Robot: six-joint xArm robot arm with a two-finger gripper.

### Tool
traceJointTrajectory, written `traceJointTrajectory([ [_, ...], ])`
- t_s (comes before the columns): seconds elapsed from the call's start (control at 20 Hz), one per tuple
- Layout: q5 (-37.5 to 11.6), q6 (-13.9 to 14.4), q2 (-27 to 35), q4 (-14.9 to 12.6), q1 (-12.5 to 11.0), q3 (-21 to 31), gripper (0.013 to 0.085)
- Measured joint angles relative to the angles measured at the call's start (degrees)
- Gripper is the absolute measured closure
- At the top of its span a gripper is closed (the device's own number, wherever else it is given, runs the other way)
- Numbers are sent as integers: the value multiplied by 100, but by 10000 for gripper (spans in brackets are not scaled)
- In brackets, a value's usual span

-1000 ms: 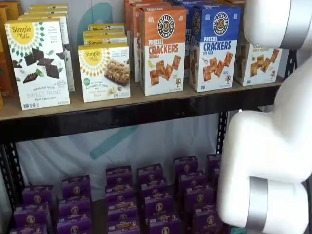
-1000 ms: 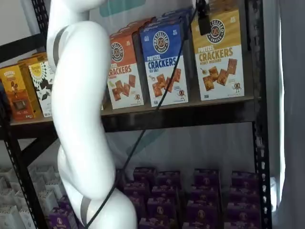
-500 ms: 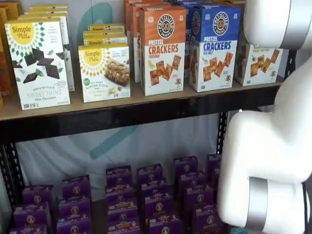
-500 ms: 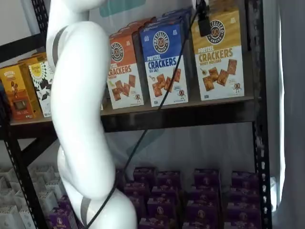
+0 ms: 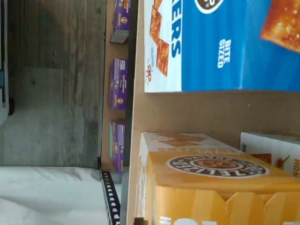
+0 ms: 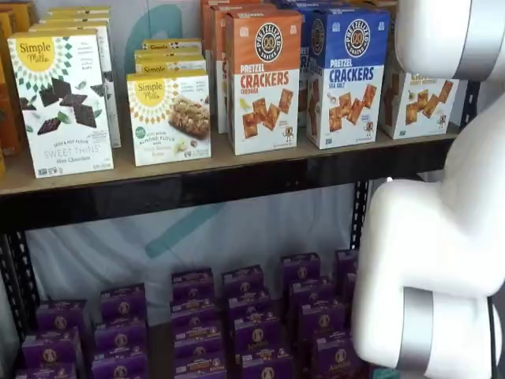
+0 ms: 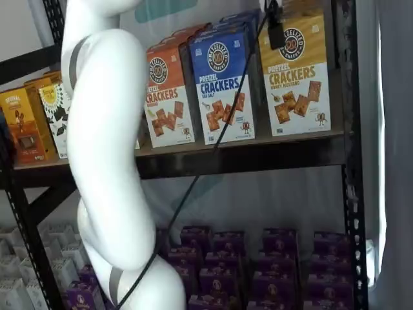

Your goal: Retrieve the yellow and white box located on the top shelf, the sixth one from the left

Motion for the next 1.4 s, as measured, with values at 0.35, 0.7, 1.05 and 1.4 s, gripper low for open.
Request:
traceJointTrajectory([
  [0.35, 6, -25, -26, 48, -39, 2, 330],
  [0.7, -20, -84, -81, 54, -96, 52, 370],
  [1.05, -16, -130, -131, 108, -156, 85, 410],
  [1.4, 277, -220, -310, 135, -283, 60, 410],
])
